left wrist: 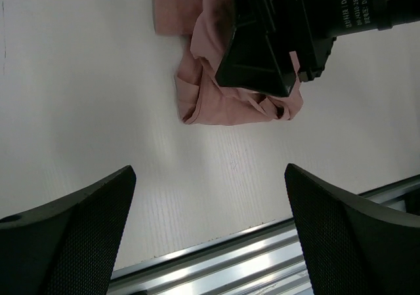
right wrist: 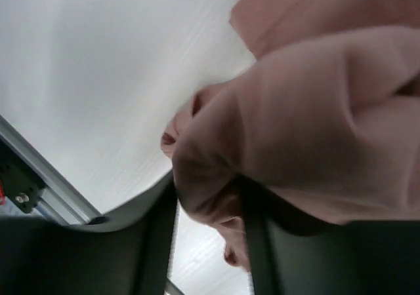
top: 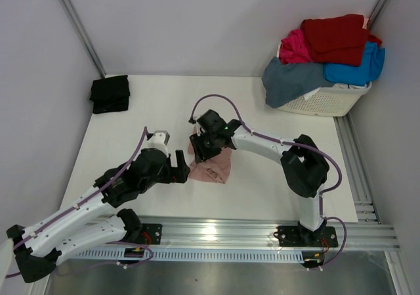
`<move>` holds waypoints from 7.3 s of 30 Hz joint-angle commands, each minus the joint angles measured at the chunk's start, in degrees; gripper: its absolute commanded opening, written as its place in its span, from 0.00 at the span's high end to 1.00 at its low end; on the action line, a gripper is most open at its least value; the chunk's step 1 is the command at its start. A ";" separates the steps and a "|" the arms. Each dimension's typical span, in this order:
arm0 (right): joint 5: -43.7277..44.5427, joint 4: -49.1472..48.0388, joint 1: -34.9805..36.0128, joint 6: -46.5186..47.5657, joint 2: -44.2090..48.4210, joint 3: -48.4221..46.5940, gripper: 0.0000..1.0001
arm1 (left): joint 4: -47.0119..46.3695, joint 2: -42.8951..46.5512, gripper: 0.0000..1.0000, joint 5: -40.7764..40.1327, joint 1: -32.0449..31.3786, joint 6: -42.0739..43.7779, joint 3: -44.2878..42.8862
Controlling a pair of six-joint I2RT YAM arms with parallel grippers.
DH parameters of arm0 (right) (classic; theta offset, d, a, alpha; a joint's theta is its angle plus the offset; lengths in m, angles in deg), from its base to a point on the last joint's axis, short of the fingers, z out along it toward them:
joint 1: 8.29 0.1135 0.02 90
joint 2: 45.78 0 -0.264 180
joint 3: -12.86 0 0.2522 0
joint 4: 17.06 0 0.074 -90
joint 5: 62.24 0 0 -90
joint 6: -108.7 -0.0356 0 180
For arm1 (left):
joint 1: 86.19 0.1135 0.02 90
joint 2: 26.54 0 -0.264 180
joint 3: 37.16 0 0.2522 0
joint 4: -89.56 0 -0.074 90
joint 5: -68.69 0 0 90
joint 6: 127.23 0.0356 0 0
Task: Fold and stack the t-shirts
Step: Fold the long partially folded tshirt into a neat square, then smooth out wrinkles on the folded tshirt
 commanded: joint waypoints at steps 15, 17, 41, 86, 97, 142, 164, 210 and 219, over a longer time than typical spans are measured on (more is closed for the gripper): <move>-7.08 -19.20 -0.83 2.42 25.74 9.97 0.03 | -5.79 -3.66 0.01 1.82 0.40 1.08 0.55; -4.81 -18.34 -0.83 2.41 28.30 10.06 0.01 | -6.32 -4.63 0.01 1.99 0.40 1.70 0.29; 5.75 -29.93 -12.61 -13.49 31.65 39.94 1.00 | -22.40 -33.35 0.99 19.03 7.51 8.65 -13.16; -17.72 -48.13 -9.09 -31.96 1.68 43.90 1.00 | -16.78 -70.80 0.99 39.79 28.88 8.38 -39.70; -15.70 -43.91 -9.00 -28.18 4.23 44.43 1.00 | -15.54 -73.54 0.99 40.67 29.32 9.79 -37.35; -10.69 -38.10 -18.06 -19.47 8.81 20.61 1.00 | -46.58 -37.32 0.99 39.97 16.58 -0.06 4.59; -17.63 -45.31 -19.90 -23.78 -5.96 21.40 1.00 | -45.25 -38.21 0.99 37.24 16.49 -1.11 6.08; 13.66 -30.02 -11.90 -6.11 39.03 40.91 0.33 | -29.53 -23.58 0.15 4.90 14.82 -3.66 12.95; 13.66 -28.61 -11.02 -5.50 44.39 42.84 0.25 | -25.56 -43.82 0.06 8.06 14.82 -0.59 -0.58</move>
